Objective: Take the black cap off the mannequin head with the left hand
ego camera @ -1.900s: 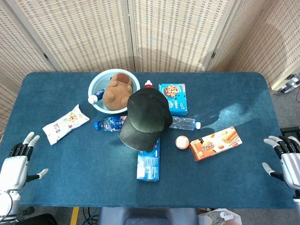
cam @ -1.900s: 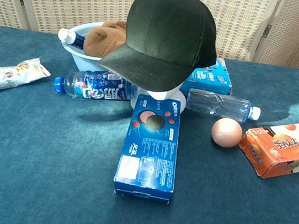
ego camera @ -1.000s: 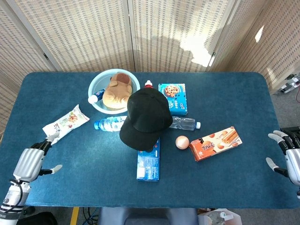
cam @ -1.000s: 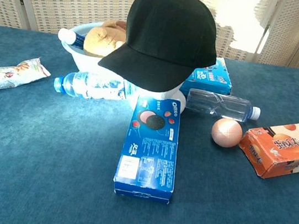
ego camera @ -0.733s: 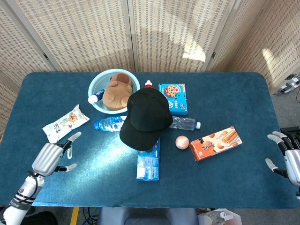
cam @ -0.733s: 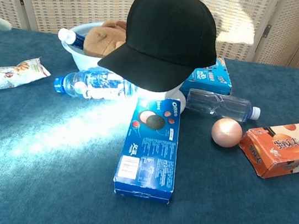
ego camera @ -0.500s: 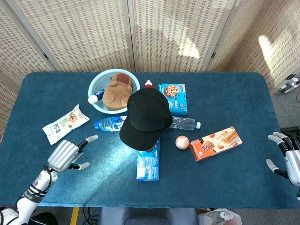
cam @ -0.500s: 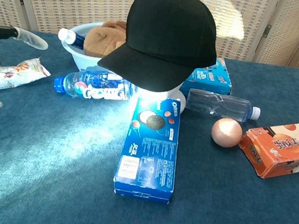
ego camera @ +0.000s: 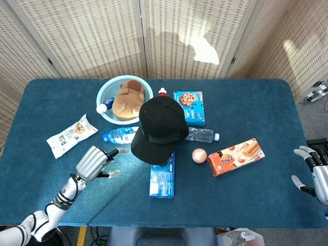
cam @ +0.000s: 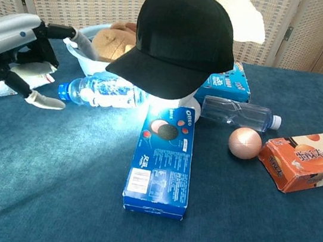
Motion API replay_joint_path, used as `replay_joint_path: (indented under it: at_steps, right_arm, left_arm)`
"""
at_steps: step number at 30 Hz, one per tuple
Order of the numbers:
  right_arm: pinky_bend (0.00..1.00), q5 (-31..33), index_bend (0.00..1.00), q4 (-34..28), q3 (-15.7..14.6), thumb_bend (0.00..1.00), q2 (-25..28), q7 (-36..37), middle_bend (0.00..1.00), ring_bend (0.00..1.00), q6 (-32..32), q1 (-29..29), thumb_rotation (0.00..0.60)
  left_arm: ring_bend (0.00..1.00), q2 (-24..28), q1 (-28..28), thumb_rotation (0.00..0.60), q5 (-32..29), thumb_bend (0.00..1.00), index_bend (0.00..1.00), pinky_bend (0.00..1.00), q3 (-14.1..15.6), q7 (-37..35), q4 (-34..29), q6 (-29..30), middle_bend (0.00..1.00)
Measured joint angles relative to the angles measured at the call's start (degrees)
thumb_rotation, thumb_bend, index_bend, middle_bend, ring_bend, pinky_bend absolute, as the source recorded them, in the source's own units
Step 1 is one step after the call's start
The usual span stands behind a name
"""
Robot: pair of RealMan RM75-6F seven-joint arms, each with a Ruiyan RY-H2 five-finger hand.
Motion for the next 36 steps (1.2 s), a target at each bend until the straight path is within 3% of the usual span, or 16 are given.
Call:
replay_joint_path:
  at_steps: [9,36]
  right_arm:
    - [0.18,0.28,0.26,0.32,-0.03,0.25,-0.25,0.16,0.22,0.13,-0.32,0.01,0.6]
    - [0.18,0.79,0.26,0.71,-0.35,0.25,0.36,1.02,0.22,0.13,0.23,-1.06,0.6]
  left_arm:
    - [1.0,-6.91,-4.18,0.6,0.67,0.09,0.41,1.0,-0.85,-2.22,7.42,3.08,1.0]
    - [1.0,-17.49,-12.69,0.6,-1.92,0.1,0.46,1.0,-2.12,-6.04,19.42,5.64,1.0]
